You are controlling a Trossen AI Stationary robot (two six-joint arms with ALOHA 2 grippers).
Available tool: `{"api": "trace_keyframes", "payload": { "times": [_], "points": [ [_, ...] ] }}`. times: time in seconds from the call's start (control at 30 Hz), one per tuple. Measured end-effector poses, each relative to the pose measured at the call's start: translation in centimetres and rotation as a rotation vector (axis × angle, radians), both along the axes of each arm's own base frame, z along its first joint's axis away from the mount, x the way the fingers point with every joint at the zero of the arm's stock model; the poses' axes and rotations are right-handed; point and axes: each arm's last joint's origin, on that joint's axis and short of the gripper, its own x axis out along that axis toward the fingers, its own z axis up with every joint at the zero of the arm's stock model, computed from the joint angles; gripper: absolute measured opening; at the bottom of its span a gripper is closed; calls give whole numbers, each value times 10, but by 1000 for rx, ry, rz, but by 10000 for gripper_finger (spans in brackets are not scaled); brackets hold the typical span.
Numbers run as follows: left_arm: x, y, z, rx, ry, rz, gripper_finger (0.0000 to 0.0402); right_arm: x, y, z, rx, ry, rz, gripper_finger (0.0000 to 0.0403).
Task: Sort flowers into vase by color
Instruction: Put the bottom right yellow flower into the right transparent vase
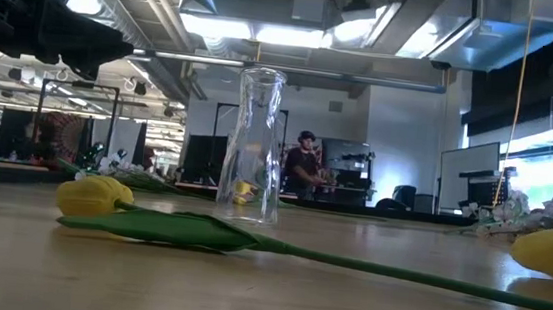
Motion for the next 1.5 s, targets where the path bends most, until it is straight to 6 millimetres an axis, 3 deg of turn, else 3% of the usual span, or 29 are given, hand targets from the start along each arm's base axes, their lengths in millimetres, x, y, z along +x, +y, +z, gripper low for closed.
{"api": "trace_keyframes", "payload": {
  "times": [0.07,0.13,0.27,0.47,0.57,0.67,0.77,1.0,1.33,1.5],
  "points": [
    [0,0,0,0,0,1,143,5,-10,13,8,-36,-11,11],
    [0,0,0,0,0,1,143,15,-21,39,24,-110,-29,18],
    [0,0,0,0,0,0,143,38,-51,104,19,-334,-45,9],
    [0,0,0,0,0,1,143,60,-101,217,-96,-877,-32,11],
    [0,0,0,0,0,1,143,65,-119,254,-180,-1154,-7,5],
    [0,0,0,0,0,1,143,70,-132,275,-241,-1362,29,8],
    [0,0,0,0,0,1,143,80,-148,278,-288,-1442,58,5],
    [0,0,0,0,0,0,143,115,-177,252,-304,-1406,79,6],
    [0,0,0,0,0,0,143,139,-173,222,-269,-1323,119,7],
    [0,0,0,0,0,0,143,145,-172,207,-334,-1223,171,16]
  ]
}}
